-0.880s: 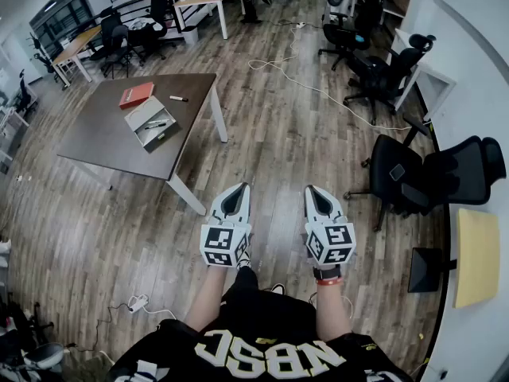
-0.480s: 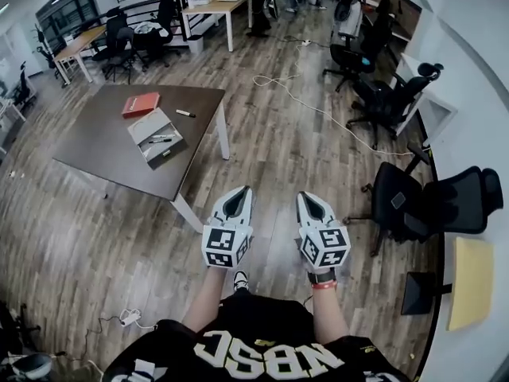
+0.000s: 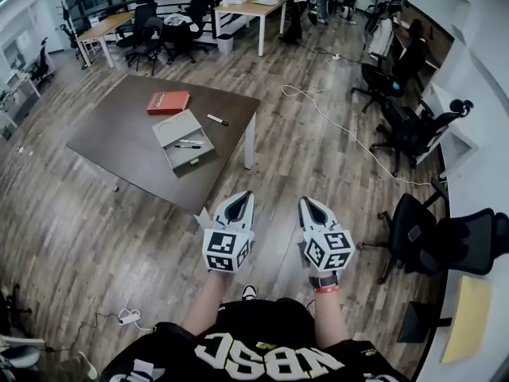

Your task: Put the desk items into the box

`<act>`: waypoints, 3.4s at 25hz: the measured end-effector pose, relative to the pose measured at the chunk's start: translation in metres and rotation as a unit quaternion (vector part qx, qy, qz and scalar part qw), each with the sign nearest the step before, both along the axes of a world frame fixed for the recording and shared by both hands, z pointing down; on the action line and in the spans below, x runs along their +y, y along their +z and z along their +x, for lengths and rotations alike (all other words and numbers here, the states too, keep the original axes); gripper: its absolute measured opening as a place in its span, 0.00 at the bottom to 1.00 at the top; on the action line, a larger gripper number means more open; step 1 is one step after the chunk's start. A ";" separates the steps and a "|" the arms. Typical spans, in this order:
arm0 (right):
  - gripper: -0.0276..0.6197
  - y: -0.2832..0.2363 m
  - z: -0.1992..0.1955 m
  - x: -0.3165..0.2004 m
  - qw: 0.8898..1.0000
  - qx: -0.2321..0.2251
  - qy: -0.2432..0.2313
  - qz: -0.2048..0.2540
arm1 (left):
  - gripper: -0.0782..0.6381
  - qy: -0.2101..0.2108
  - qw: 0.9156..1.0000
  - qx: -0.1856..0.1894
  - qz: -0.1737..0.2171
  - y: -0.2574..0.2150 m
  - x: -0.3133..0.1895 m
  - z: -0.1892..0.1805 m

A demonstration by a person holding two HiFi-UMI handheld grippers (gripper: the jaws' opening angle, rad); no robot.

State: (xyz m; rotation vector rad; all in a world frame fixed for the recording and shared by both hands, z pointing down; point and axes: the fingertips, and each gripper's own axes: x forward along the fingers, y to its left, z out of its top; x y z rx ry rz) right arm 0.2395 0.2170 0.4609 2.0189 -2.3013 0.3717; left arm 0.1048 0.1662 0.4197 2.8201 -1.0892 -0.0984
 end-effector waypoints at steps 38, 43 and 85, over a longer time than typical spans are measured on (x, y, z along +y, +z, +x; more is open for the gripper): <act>0.06 0.008 -0.128 -0.399 0.940 -0.036 -0.339 -0.019 | 0.13 -0.299 0.954 -0.018 -0.027 0.020 -0.313 -0.094; 0.06 0.022 -0.146 -0.419 0.932 -0.045 -0.357 -0.041 | 0.13 -0.327 0.944 -0.025 -0.039 0.024 -0.320 -0.115; 0.30 0.267 -0.136 -0.608 0.860 0.236 -0.364 -0.269 | 0.13 -0.175 0.967 -0.049 -0.181 0.155 -0.475 -0.153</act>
